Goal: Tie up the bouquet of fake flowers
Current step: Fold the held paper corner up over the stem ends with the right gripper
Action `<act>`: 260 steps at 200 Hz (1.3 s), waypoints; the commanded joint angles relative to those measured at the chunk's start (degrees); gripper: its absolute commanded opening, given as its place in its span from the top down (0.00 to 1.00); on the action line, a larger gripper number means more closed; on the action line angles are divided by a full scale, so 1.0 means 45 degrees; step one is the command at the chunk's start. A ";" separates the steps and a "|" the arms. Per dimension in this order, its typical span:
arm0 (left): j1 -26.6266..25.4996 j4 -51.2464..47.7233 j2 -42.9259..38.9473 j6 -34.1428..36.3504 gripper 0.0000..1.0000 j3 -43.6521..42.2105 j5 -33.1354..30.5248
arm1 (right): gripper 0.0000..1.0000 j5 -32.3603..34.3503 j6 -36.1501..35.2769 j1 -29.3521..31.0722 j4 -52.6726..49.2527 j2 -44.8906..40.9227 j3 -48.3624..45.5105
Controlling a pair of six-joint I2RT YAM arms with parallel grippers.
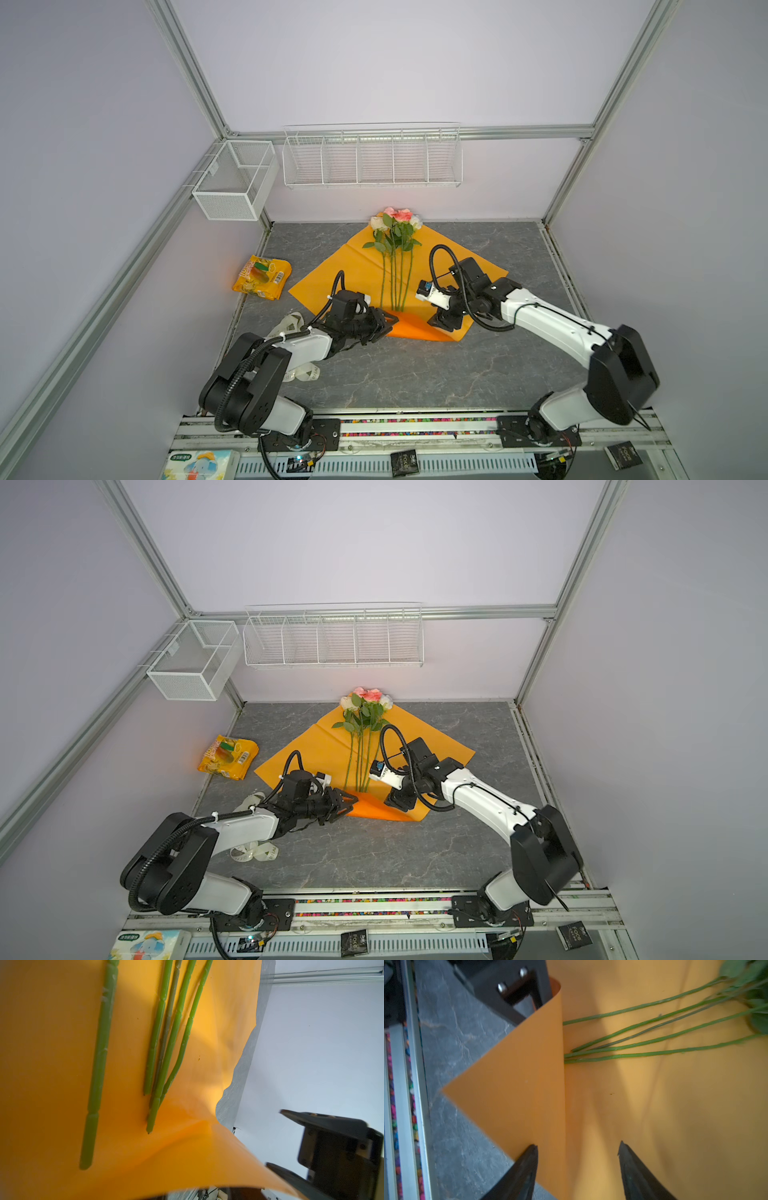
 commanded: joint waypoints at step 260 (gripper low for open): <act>0.0530 -0.3185 -0.0219 0.2068 0.58 0.0027 -0.1982 | 0.51 -0.0405 0.7745 -0.0416 0.1971 0.4115 0.2040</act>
